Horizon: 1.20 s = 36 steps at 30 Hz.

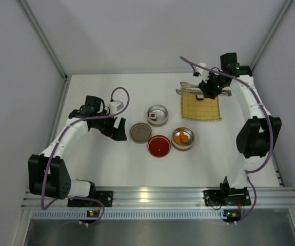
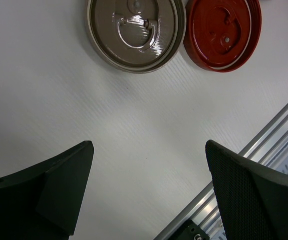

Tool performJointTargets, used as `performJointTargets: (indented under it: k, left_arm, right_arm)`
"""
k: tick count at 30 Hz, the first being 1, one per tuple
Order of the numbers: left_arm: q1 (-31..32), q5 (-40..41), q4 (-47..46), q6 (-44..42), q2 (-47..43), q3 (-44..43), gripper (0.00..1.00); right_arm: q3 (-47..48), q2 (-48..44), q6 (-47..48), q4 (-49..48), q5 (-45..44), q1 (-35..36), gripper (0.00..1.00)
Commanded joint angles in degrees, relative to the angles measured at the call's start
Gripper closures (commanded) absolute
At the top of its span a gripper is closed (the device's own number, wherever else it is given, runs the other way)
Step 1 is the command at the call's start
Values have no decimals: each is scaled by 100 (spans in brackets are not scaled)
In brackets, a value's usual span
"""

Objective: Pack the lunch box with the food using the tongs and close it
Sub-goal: Pick up the fake food from the plate.

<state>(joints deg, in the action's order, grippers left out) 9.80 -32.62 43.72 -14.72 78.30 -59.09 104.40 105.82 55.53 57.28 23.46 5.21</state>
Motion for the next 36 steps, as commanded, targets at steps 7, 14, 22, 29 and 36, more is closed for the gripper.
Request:
performJointTargets:
  k: [7, 14, 22, 29, 36]
  left_arm:
    - [-31, -210, -83, -57, 150, -112, 2]
    - [-31, -236, -101, -48, 203, -85, 2]
    - [-31, -201, -92, -57, 256, -94, 2]
    - [-31, -236, -136, -31, 326, -76, 2]
    - [-31, -271, -154, -31, 388, -85, 2]
  right_arm:
    - [563, 333, 1223, 355, -518, -855, 55]
    - [880, 843, 1636, 240, -773, -1084, 55]
    - [1214, 1213, 1971, 389, -826, -1093, 54]
    - [1206, 1292, 2111, 451, -773, -1066, 53]
    - [1232, 1415, 2208, 434, -878, -961, 52]
